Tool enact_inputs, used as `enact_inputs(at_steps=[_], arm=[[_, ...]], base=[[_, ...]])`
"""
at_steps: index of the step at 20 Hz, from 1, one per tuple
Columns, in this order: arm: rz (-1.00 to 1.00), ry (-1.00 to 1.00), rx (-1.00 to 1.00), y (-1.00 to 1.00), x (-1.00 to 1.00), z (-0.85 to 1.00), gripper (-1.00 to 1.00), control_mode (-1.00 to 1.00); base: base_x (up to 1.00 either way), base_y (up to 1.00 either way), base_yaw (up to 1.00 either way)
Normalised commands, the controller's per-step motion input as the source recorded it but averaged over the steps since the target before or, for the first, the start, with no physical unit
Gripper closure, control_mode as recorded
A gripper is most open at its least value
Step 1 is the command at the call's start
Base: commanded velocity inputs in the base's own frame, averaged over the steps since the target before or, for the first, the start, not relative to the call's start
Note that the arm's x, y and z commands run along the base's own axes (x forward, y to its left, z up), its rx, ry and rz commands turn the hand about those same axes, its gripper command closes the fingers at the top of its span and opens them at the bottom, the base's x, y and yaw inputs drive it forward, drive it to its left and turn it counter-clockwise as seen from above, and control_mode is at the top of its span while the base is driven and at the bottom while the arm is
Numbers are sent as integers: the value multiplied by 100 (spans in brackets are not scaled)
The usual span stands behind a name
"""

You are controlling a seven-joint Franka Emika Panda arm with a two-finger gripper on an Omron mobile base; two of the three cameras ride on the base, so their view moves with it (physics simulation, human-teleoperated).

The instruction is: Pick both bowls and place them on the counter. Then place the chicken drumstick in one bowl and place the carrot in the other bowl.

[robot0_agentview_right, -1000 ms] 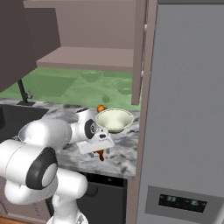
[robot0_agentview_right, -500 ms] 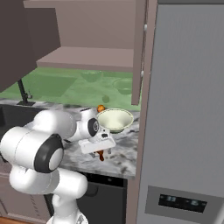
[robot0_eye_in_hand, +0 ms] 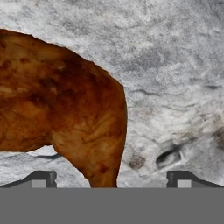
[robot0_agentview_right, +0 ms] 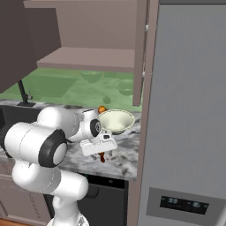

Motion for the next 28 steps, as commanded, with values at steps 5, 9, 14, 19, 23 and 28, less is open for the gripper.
enact_inputs(at_steps=[5,9,14,19,23,28], arm=[[0,1,0,-3,0,-16,-100,-100],[2,1,4,-9,0,-27,-100,-100],[2,0,11,-13,0,-32,-100,-100],[0,1,8,-1,0,-43,-100,-100],[0,0,1,0,-1,-44,100,-100],[0,-1,0,0,-6,-31,100,-100]], base=[[0,0,0],[0,0,0],[0,0,0],[0,0,0],[0,0,0],[0,0,0]])
